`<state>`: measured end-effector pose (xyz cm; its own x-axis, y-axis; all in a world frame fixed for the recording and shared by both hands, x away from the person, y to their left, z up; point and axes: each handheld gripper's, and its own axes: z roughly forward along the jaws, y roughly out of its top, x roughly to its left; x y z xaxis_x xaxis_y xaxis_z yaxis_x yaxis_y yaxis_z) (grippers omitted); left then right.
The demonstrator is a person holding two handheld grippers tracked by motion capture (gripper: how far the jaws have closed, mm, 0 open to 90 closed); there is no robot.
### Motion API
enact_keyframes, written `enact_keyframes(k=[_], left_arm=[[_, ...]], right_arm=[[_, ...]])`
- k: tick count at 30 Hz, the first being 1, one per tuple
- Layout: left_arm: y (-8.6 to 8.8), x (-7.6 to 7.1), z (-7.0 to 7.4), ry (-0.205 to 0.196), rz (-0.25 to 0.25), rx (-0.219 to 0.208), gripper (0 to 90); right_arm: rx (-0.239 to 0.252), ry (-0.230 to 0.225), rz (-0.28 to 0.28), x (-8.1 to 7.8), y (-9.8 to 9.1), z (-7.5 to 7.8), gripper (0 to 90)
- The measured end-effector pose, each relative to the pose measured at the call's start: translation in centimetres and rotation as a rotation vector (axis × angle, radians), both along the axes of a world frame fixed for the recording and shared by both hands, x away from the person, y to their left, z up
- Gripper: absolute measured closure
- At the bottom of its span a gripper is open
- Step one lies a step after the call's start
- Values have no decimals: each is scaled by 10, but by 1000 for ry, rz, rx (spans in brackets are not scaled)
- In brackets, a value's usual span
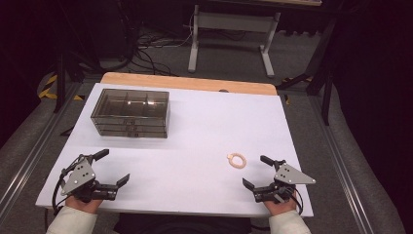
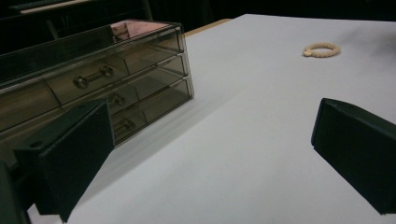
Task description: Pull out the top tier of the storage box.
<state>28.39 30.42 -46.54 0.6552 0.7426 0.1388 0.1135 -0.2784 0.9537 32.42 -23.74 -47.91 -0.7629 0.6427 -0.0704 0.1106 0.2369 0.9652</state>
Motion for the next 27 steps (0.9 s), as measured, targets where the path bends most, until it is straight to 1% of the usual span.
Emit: enact_keyframes(k=[3,5,10,12,17,23,24,27], left_arm=[[0,1,0,10,-8,-1,5],[0,1,1,7,-8,2,5],[0,0,1,6,-7,-8,4],[1,1,1,0,-6,-1,4],[1,0,2,-7,-6,-3,2],[1,0,2,-6,-5,-3,2],[1,0,2,-4,-2,-9,1],[1,0,2,-3,0,-9,2]], right_arm=[[0,0,2,1,0,-1,1],[-1,-1,2,1,0,-1,1],[-1,0,3,1,0,-1,1],[-1,0,5,1,0,-1,1],[2,0,9,1,1,-1,1],[5,0,9,1,0,-1,1],[2,0,10,2,0,-2,1],[4,10,14,3,0,-3,1]])
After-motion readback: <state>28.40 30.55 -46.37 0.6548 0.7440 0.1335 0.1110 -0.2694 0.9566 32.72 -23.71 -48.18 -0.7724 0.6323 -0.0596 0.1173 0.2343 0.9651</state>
